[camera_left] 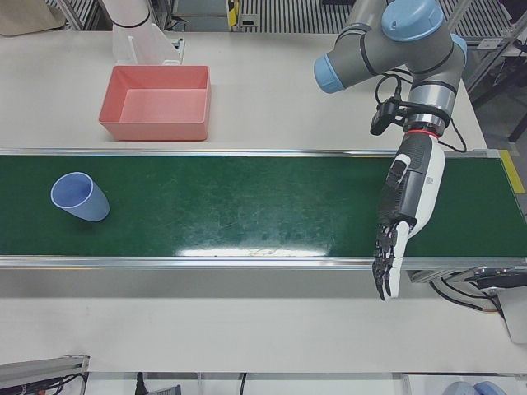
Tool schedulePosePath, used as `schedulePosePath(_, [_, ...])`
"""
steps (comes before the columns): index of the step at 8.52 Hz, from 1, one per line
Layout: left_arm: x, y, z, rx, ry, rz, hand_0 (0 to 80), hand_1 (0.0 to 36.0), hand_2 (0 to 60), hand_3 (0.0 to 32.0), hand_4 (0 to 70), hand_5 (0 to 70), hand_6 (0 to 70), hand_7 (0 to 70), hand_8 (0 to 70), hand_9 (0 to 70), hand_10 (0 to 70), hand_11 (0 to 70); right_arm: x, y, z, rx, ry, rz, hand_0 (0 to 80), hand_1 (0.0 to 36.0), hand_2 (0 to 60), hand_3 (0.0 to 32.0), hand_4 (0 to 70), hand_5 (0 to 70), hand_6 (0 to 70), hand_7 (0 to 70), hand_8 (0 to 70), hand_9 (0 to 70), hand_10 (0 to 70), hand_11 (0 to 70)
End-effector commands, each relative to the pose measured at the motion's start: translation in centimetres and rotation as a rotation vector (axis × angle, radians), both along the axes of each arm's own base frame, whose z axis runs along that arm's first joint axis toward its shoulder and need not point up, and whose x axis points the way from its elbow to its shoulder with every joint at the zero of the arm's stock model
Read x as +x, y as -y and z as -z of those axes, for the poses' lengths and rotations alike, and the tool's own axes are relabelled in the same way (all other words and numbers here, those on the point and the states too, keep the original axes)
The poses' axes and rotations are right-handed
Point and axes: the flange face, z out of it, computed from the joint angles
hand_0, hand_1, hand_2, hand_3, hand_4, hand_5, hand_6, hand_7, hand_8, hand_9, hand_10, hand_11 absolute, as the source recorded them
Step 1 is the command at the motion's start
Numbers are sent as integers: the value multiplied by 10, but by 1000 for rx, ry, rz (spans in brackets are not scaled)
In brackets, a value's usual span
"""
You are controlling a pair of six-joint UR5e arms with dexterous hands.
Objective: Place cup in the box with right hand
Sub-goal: 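Raise the right hand beside the belt, waiting for the blue cup, then move the open right hand toward the approaching blue cup on the belt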
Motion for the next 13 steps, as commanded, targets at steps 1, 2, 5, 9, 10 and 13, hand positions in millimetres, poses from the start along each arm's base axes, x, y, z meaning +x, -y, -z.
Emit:
schedulePosePath(1, [0,0,0,0,0,0,0,0,0,0,0,0,0,0,0,0,0,0,0,0,0,1,-2,-1,563,243,74,0,0,72,0,0,0,0,0,0])
schedulePosePath(2, [0,0,0,0,0,0,0,0,0,0,0,0,0,0,0,0,0,0,0,0,0,1,-2,-1,556,237,74,0,0,69,0,0,0,0,0,0])
schedulePosePath(5, [0,0,0,0,0,0,0,0,0,0,0,0,0,0,0,0,0,0,-2,0,1,3,-1,4,515,164,0,0,0,51,0,0,0,0,0,0])
schedulePosePath(9, [0,0,0,0,0,0,0,0,0,0,0,0,0,0,0,0,0,0,-5,-1,2,6,9,10,500,160,5,0,0,46,0,0,0,0,0,0])
schedulePosePath(10, [0,0,0,0,0,0,0,0,0,0,0,0,0,0,0,0,0,0,-6,-1,2,6,9,11,488,146,0,0,0,41,0,0,0,0,0,0])
schedulePosePath(13, [0,0,0,0,0,0,0,0,0,0,0,0,0,0,0,0,0,0,-12,-2,2,6,9,22,485,143,7,0,0,39,0,0,0,0,0,0])
